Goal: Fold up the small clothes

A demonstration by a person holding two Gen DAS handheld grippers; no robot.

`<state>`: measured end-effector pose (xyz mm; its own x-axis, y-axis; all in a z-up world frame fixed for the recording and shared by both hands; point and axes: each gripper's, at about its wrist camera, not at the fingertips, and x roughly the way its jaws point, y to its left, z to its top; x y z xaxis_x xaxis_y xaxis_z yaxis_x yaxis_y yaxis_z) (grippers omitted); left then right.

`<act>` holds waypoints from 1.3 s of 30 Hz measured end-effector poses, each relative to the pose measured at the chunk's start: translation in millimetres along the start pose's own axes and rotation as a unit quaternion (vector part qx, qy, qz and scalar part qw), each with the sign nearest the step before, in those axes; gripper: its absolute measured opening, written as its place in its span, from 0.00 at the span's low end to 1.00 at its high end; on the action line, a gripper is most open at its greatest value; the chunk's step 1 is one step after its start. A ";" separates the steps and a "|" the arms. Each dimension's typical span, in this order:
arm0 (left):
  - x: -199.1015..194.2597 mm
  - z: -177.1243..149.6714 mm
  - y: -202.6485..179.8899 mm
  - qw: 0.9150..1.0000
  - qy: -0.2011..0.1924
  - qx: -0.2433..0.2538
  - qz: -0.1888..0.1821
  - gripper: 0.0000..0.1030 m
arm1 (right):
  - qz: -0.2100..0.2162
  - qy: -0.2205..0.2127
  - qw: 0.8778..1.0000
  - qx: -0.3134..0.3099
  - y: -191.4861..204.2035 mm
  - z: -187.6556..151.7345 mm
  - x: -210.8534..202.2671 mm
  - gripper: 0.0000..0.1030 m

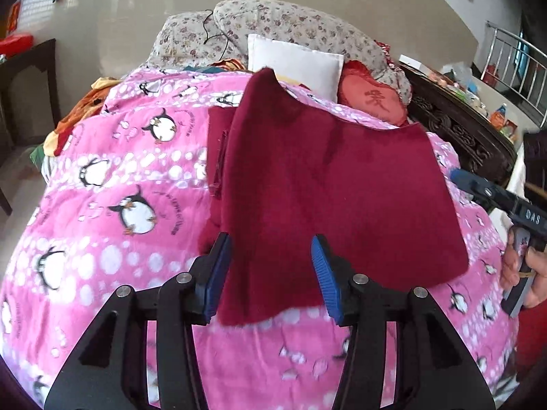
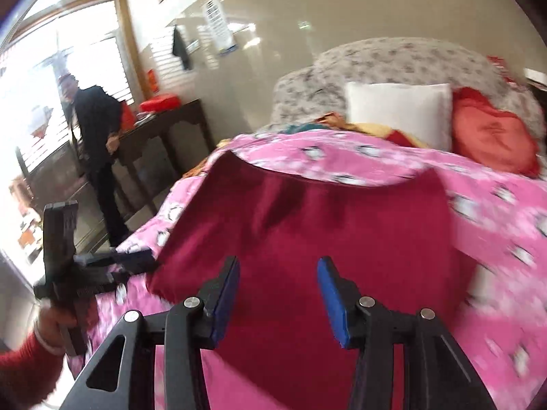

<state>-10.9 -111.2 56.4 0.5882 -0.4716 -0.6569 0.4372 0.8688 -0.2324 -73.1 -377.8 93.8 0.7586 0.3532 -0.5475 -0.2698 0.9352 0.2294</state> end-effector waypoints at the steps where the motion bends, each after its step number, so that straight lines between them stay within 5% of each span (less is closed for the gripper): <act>1: 6.0 -1.8 -0.8 1.000 -0.002 0.001 0.012 0.47 | 0.007 0.005 1.000 0.000 5.7 6.5 16.0 0.44; 10: 29.2 -12.7 -0.1 0.999 -0.002 0.026 0.041 0.47 | 0.007 0.034 0.996 -0.085 67.1 50.2 136.6 0.43; 23: 32.4 -15.6 11.2 1.000 -0.020 0.006 0.015 0.47 | -0.020 0.085 0.992 -0.093 77.6 73.3 235.6 0.40; 32: 31.1 -18.0 4.5 0.999 -0.020 0.014 0.023 0.47 | 0.000 0.072 0.995 -0.071 68.3 62.3 174.0 0.39; 39: 32.9 -17.9 4.4 0.999 -0.021 0.014 0.024 0.48 | -0.051 0.038 0.997 -0.044 19.6 20.6 79.9 0.42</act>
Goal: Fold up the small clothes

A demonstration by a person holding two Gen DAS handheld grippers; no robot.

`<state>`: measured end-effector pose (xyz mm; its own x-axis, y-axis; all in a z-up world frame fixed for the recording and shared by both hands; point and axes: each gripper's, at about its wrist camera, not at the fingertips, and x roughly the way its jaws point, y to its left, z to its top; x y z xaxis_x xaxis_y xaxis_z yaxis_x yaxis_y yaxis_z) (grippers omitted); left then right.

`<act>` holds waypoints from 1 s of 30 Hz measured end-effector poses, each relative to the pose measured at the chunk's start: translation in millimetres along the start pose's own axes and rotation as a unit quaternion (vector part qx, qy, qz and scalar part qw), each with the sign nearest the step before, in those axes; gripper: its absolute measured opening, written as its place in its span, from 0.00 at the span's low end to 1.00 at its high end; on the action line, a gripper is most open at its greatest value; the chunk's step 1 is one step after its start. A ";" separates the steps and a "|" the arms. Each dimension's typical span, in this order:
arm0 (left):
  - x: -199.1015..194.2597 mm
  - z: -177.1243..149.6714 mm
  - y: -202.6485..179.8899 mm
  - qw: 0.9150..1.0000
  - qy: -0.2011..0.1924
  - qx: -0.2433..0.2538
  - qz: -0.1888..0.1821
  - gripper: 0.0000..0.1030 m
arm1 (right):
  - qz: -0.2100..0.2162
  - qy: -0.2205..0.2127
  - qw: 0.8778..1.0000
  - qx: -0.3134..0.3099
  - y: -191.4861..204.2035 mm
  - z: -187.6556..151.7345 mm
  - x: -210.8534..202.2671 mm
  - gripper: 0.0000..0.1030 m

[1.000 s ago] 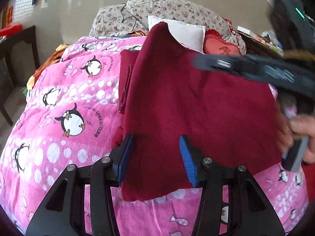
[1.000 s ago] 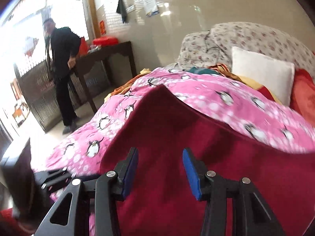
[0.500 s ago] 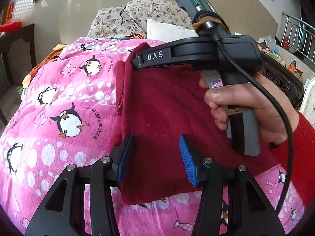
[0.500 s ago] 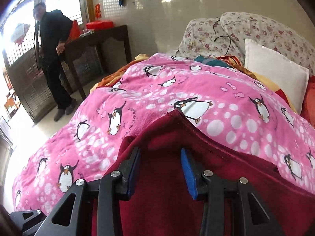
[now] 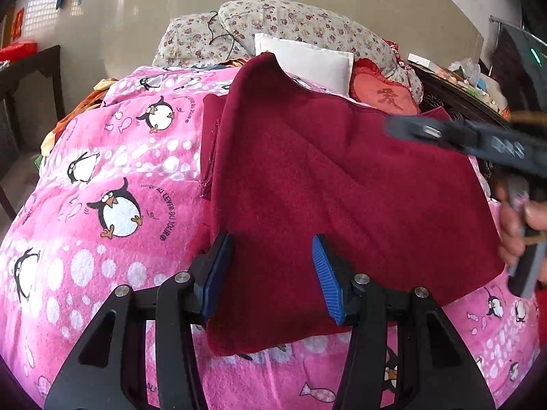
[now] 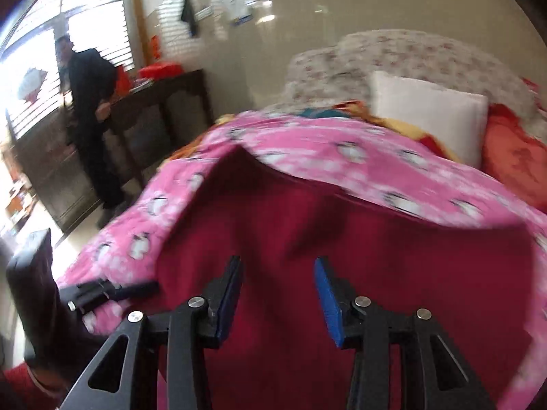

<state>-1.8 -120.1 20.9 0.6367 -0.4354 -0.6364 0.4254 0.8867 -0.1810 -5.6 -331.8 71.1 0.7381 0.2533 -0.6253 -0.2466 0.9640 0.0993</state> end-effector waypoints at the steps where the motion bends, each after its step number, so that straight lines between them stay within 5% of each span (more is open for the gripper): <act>1: 0.1 -0.1 0.1 1.000 -0.001 -0.001 0.000 0.49 | -0.033 -0.003 0.999 0.006 -15.1 -9.8 -12.4 0.42; 6: 0.4 -0.5 1.5 1.000 -0.003 -0.006 -0.010 0.53 | -0.150 -0.030 0.985 0.075 -78.3 -50.0 -61.4 0.43; 11: 2.0 -2.0 -2.5 1.000 -0.003 0.005 -0.016 0.61 | -0.142 0.016 0.981 0.132 -125.8 -84.7 -53.4 0.44; 17: 3.1 -1.6 0.4 1.000 -0.004 -0.001 -0.029 0.64 | -0.123 -0.019 0.986 0.112 -109.5 -58.4 -74.7 0.44; 24: 2.9 -1.3 1.3 1.000 -0.005 0.005 -0.026 0.64 | -0.100 -0.041 0.989 0.102 -102.0 -12.8 -52.5 0.44; 28: 2.9 -2.4 0.9 0.999 -0.006 0.001 -0.034 0.65 | -0.202 -0.027 0.975 0.092 -108.8 -5.3 -44.2 0.44; 30: 2.6 -2.3 2.6 0.999 -0.007 -0.003 -0.042 0.67 | -0.178 -0.043 0.977 0.108 -113.6 -10.5 -54.2 0.46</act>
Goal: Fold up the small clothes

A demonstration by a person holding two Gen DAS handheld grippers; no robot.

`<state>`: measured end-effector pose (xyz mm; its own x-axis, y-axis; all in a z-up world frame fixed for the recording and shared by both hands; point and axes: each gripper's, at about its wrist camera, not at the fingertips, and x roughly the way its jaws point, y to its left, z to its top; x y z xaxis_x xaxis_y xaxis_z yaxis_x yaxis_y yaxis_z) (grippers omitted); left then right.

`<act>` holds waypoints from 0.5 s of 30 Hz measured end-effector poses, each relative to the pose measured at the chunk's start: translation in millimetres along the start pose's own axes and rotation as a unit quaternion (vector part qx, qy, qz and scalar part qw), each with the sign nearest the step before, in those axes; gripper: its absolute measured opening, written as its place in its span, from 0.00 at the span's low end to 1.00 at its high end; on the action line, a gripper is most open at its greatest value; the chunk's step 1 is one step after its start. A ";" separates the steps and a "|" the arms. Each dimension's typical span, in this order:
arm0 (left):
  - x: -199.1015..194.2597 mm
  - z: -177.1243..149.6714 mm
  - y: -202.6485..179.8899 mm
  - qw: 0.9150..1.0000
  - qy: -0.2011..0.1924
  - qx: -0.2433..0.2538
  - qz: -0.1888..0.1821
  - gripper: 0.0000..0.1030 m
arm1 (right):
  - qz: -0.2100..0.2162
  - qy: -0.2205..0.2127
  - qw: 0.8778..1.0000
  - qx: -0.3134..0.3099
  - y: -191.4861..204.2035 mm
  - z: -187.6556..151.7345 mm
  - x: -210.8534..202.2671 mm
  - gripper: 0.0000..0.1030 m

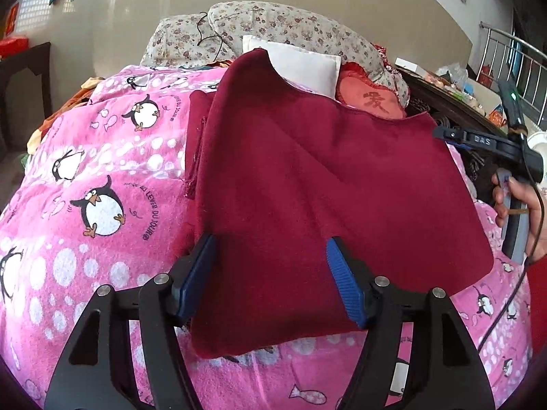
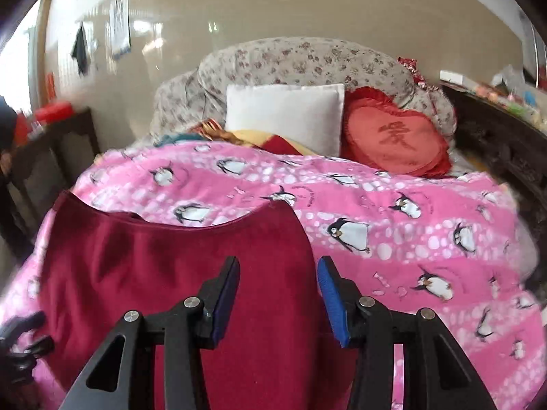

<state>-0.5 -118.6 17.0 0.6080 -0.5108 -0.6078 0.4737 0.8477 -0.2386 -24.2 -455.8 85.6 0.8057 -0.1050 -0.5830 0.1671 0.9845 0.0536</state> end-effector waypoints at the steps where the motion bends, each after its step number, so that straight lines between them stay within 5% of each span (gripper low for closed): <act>1: -0.2 0.2 1.0 1.000 0.000 -0.002 -0.005 0.68 | 0.019 -0.002 1.000 0.017 -6.6 -4.3 -4.1 0.47; 5: -2.9 1.2 2.3 1.000 -0.007 -0.008 -0.015 0.69 | 0.029 0.020 0.999 0.025 -22.1 -19.9 -0.5 0.51; 8: -9.5 3.8 0.9 1.000 -0.016 -0.011 -0.015 0.69 | 0.054 0.037 0.998 0.014 -22.2 -34.8 2.1 0.06; 15: -35.9 22.3 -9.3 0.999 -0.044 -0.007 -0.004 0.69 | 0.119 0.029 0.990 0.075 -49.1 -41.9 -28.6 0.06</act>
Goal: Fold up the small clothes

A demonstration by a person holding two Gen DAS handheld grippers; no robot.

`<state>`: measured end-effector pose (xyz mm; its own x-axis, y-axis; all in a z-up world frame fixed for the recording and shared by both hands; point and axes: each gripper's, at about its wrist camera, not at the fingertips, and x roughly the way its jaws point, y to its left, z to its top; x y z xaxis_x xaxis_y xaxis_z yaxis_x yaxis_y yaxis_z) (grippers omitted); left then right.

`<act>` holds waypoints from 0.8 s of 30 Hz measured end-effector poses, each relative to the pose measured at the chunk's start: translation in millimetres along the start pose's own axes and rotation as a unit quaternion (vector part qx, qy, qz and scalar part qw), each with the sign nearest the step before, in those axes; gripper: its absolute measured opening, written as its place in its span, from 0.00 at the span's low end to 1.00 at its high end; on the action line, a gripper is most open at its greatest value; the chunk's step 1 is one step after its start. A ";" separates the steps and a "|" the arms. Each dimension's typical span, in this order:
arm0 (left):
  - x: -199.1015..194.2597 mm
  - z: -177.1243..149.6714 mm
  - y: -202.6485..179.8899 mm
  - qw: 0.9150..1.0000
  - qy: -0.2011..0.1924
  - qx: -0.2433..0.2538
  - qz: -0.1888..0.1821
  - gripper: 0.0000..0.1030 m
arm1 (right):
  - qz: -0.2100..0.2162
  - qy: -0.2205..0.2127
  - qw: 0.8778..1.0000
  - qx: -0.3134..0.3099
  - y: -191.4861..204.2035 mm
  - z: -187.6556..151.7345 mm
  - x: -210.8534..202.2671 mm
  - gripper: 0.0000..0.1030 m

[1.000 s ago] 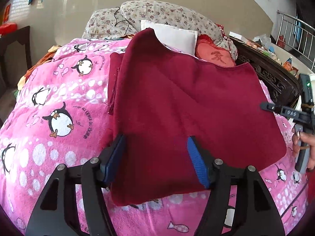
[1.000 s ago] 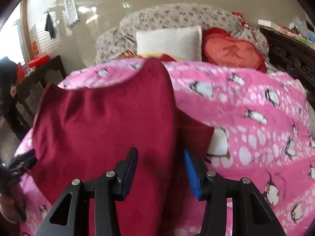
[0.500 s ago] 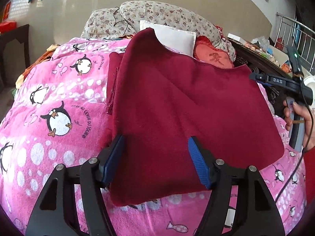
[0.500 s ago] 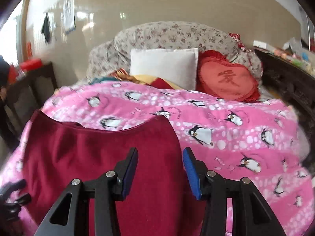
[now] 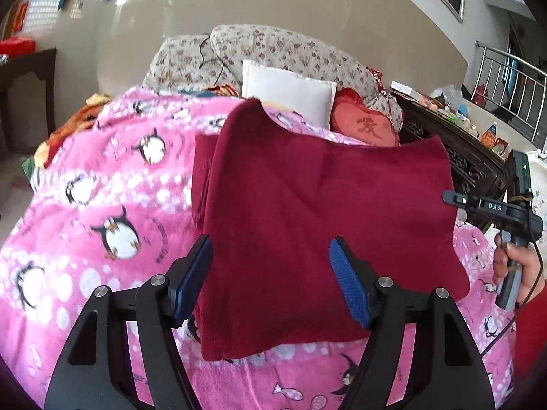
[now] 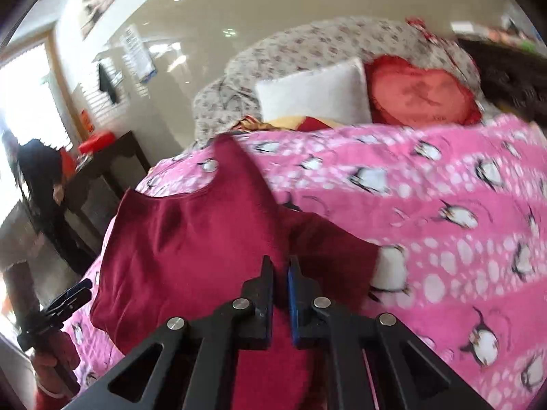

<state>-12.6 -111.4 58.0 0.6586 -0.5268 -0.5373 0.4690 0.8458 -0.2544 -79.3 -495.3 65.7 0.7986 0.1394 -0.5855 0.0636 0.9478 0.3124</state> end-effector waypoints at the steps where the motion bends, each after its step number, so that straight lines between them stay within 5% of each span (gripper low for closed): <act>1: 0.3 2.2 -1.2 1.000 0.001 0.003 0.002 0.69 | -0.011 0.007 1.000 0.010 -7.1 1.0 3.7 0.06; 4: 6.5 4.6 -2.4 1.000 0.008 0.006 0.012 0.69 | -0.053 0.034 0.998 0.020 -23.3 0.7 25.9 0.06; 9: 23.3 -4.4 8.8 0.999 0.037 -0.011 0.021 0.69 | -0.043 0.023 0.998 0.038 -25.0 -3.6 21.1 0.08; 10: 24.4 -5.9 10.3 0.999 0.038 -0.013 0.024 0.69 | -0.043 0.010 0.998 0.044 -24.0 -4.9 13.5 0.12; 12: 27.5 -8.6 15.3 0.999 0.041 -0.023 0.029 0.69 | -0.057 -0.009 0.998 0.040 -15.7 -6.4 -1.4 0.40; 19: 31.6 -14.9 10.2 0.998 0.037 -0.011 0.050 0.69 | 0.018 0.018 0.998 -0.054 46.0 -21.9 1.6 0.41; 24: 33.3 -18.0 9.1 0.998 0.039 -0.004 0.058 0.69 | -0.042 0.079 0.991 -0.096 56.5 -38.9 53.3 0.41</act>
<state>3.0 -119.7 23.3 0.6602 -0.4172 -0.6246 0.3868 0.9016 -0.1935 -56.5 -423.2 23.1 0.6903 0.0855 -0.7185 -0.0006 0.9931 0.1177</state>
